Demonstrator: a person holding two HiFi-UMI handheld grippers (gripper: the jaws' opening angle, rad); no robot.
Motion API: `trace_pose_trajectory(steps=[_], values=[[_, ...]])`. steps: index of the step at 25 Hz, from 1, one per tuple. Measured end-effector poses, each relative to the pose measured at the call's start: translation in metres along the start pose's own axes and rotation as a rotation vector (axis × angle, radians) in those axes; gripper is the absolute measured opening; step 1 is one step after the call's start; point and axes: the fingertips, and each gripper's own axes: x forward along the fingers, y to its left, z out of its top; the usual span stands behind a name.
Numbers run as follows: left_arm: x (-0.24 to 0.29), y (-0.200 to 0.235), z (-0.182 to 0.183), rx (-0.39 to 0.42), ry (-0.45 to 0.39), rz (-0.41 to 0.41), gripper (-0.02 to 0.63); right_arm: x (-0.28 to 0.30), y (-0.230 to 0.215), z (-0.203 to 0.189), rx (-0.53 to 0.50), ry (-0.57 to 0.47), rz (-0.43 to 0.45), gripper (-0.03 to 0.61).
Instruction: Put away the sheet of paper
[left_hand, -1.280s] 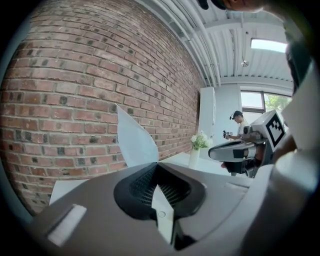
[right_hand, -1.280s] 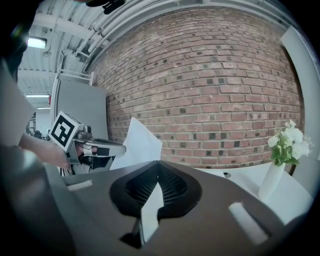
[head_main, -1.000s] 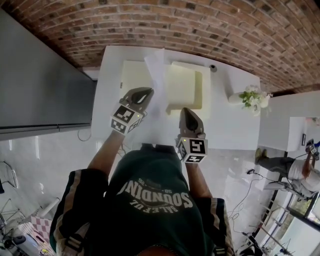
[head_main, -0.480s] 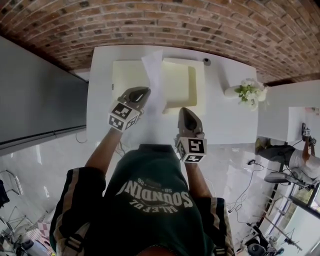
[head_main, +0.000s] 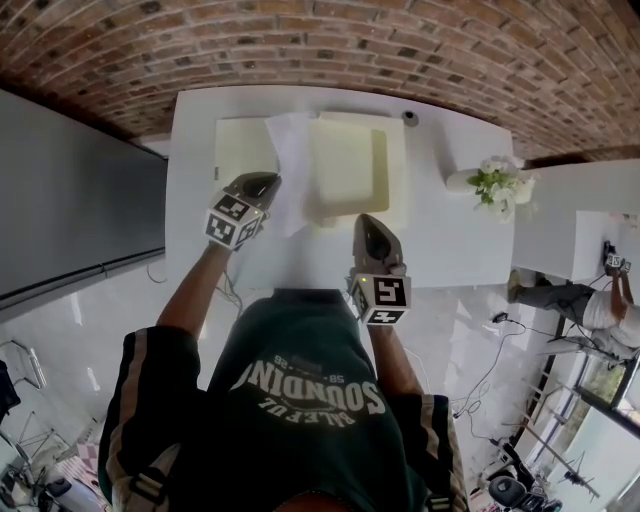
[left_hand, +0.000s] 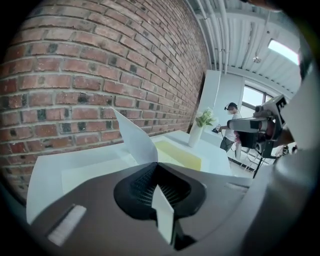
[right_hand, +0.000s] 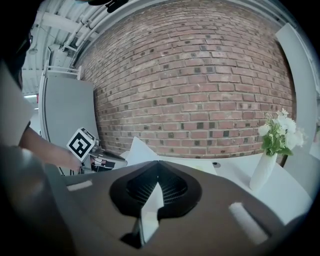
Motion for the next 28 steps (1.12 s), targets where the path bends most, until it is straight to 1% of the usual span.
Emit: trace_pose_trajectory(steps=[7, 11, 28], values=[[0.009, 0.015, -0.022, -0.022, 0.063, -0.004, 0.011, 0.009, -0.005, -0.003, 0.000, 0.022, 0.006, 0.000], [0.016, 0.020, -0.028, -0.036, 0.091, -0.009, 0.011, 0.013, -0.009, -0.005, 0.004, 0.034, 0.008, 0.000], [0.047, 0.023, -0.031, -0.097, 0.108, -0.023, 0.011, 0.026, -0.034, -0.008, 0.014, 0.063, -0.003, 0.000]])
